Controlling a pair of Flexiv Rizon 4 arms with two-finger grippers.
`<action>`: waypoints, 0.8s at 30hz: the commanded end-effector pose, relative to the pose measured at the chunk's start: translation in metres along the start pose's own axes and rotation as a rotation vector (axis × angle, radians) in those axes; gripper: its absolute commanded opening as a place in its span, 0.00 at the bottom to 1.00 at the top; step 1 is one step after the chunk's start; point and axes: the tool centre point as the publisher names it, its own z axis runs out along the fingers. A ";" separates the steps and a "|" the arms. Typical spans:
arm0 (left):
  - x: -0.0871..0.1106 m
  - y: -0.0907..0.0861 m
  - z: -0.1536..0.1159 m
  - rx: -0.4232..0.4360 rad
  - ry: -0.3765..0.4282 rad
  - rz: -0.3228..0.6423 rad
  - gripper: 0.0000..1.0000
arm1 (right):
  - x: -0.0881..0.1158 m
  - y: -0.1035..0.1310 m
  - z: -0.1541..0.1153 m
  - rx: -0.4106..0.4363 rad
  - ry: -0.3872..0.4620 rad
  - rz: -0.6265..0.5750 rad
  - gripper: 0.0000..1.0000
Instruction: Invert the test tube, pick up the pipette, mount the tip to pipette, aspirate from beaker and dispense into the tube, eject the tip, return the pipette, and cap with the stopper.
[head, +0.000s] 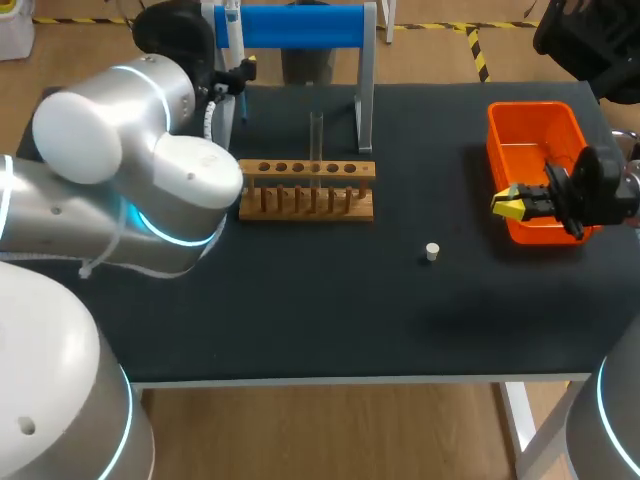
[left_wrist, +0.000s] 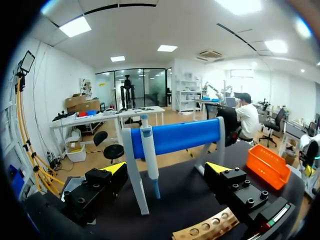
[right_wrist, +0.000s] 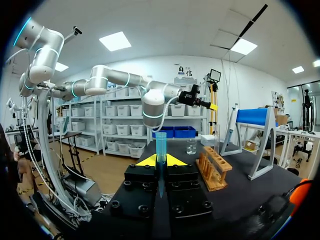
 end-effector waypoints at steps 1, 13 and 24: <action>0.002 0.001 0.012 0.016 -0.041 0.001 1.00 | 0.001 0.000 -0.001 0.001 -0.001 0.000 0.00; -0.008 -0.001 0.031 0.049 -0.069 -0.006 1.00 | 0.001 0.000 -0.001 0.001 -0.001 0.000 0.00; -0.014 -0.001 0.053 0.063 -0.062 -0.027 1.00 | 0.001 0.000 -0.001 0.001 -0.001 0.000 0.00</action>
